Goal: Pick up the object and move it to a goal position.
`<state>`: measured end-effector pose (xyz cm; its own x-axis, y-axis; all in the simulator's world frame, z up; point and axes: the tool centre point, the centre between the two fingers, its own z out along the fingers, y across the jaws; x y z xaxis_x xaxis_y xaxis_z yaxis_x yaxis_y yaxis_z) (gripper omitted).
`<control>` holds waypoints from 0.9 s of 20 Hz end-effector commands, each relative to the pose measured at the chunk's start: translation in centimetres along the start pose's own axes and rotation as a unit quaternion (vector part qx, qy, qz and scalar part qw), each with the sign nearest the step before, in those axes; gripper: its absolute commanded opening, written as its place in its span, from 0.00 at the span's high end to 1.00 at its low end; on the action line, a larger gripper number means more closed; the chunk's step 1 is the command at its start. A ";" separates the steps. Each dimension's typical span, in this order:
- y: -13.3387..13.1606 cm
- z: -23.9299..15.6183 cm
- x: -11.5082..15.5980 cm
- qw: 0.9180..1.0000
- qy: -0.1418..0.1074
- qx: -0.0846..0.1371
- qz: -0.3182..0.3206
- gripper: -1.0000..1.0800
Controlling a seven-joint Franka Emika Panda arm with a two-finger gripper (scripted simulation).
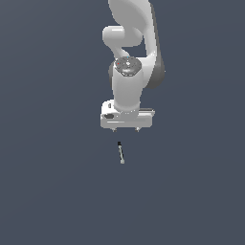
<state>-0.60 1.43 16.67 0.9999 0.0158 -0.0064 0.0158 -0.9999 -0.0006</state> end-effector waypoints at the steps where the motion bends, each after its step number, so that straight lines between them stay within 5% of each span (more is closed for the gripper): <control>1: 0.0 0.0 0.0 1.000 0.000 0.000 0.000 0.04; 18: 0.6 0.9 -0.4 1.000 -0.012 0.006 0.012 0.04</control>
<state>-1.13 0.87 16.11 0.9995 -0.0139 -0.0297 -0.0143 -0.9998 -0.0129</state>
